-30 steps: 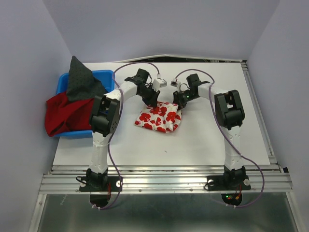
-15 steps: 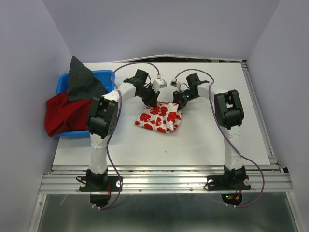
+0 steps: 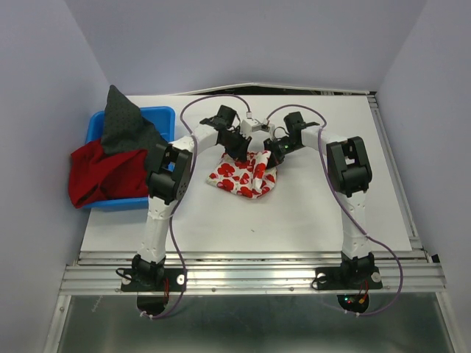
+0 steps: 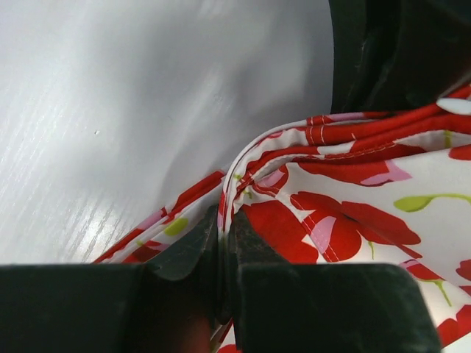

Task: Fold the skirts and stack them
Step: Fold the skirt

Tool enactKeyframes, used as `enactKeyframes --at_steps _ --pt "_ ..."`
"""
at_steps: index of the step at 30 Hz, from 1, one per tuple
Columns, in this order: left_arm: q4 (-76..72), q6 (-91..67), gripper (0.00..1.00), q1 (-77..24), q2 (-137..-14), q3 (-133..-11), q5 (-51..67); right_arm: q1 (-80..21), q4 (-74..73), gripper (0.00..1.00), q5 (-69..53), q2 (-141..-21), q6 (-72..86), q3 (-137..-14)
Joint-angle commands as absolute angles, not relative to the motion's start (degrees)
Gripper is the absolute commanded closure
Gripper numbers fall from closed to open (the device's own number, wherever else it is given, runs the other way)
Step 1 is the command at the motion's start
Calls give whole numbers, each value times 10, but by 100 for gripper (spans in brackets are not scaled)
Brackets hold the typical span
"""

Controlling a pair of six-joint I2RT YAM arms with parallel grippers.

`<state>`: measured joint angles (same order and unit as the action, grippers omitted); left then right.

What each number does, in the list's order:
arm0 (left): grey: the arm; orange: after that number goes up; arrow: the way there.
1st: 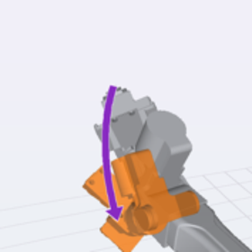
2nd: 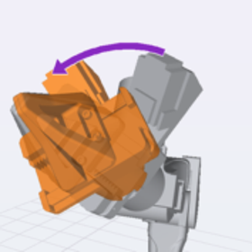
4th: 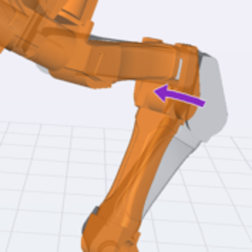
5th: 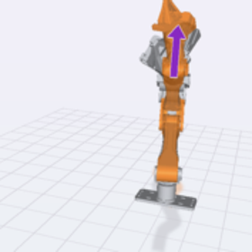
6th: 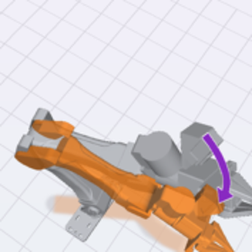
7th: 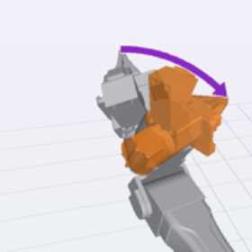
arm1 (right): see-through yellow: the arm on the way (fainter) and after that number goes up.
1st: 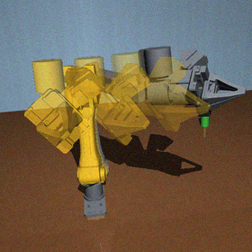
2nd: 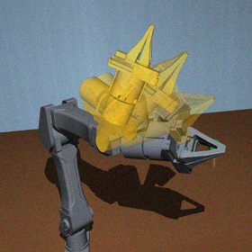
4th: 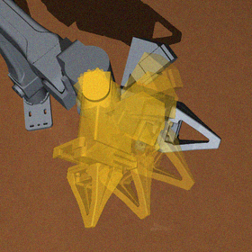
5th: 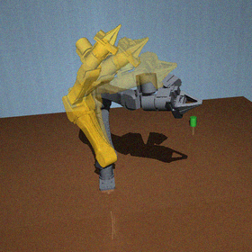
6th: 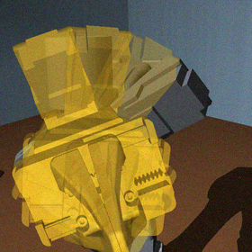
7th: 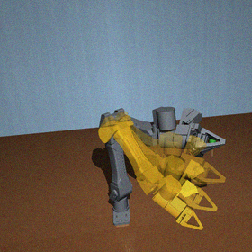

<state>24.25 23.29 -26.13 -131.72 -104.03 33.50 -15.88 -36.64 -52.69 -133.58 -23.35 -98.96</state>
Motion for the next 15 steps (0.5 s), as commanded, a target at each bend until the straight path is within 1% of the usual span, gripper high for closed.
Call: enactKeyframes --at_steps 1,5,6,7,8,9,12,15 --pt "259 200 100 -257 -1341 -1042 308 -166 -392 86 -417 -1347 -267 -991" --pt "265 176 100 -257 -1346 -1014 308 -166 -386 75 -368 -1338 -252 -1007" --pt "265 171 100 -257 -1345 -1007 308 -166 -382 67 -353 -1334 -238 -1012" --pt "263 170 100 -257 -1342 -992 309 -166 -382 64 -320 -1332 -231 -1028" --pt "260 167 100 -257 -1340 -984 311 -166 -382 58 -303 -1331 -227 -1036" --pt "258 165 100 -256 -1339 -977 311 -155 -381 45 -288 -1328 -220 -1043" --pt "248 161 100 -256 -1331 -957 310 -134 -377 34 -234 -1314 -212 -1070" --pt "244 155 100 -256 -1327 -950 309 -114 -375 30 -181 -1306 -205 -1100"
